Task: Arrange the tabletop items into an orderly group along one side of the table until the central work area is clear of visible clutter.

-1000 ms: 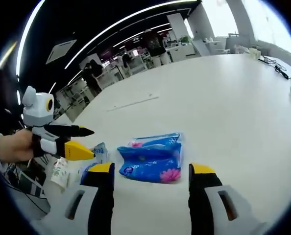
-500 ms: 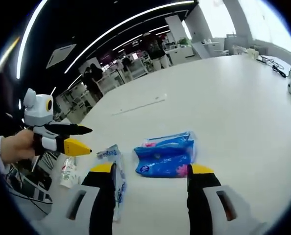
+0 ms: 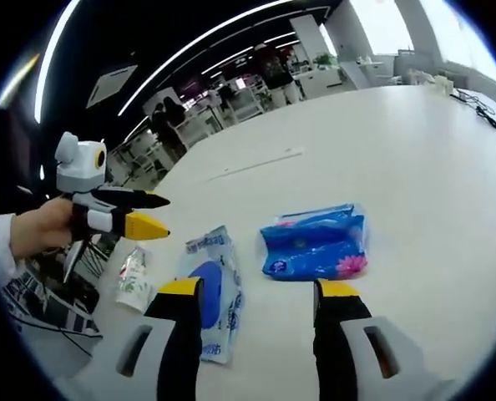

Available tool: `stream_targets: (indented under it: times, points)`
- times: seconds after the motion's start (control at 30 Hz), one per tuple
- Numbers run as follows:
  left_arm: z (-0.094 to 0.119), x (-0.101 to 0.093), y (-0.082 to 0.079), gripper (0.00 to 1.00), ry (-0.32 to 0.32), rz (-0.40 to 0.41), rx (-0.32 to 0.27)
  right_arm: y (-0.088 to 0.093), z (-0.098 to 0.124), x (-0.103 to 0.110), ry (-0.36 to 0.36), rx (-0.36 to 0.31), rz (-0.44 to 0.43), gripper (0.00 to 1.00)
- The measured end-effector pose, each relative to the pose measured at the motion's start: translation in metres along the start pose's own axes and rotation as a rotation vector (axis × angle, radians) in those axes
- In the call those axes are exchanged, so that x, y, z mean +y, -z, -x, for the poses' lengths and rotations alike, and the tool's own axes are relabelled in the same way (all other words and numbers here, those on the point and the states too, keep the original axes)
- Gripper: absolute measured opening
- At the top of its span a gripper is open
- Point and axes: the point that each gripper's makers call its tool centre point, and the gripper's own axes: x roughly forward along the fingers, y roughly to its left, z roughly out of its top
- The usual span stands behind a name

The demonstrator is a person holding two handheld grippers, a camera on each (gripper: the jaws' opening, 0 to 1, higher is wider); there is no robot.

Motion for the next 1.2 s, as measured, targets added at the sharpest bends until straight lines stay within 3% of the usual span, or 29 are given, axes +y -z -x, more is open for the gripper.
stream_targets:
  times: [0.17, 0.3, 0.57, 1.0, 1.2]
  points:
    - [0.002, 0.007, 0.008, 0.76, 0.010, -0.005, 0.019, 0.004, -0.001, 0.005, -0.022, 0.007, -0.023, 0.50]
    - [0.000, 0.010, 0.013, 0.75, 0.028, -0.020, 0.036, 0.012, 0.001, 0.016, -0.057, 0.009, -0.157, 0.48]
    - [-0.002, 0.009, 0.020, 0.75, 0.086, -0.147, 0.079, 0.022, 0.006, 0.031, -0.079, 0.014, -0.211, 0.48]
    - [-0.011, 0.010, 0.031, 0.75, 0.172, -0.171, 0.117, 0.037, 0.023, 0.055, -0.103, -0.003, -0.399, 0.46]
    - [-0.022, 0.009, 0.035, 0.74, 0.192, -0.157, 0.131, 0.054, 0.026, 0.069, -0.137, 0.051, -0.615, 0.46]
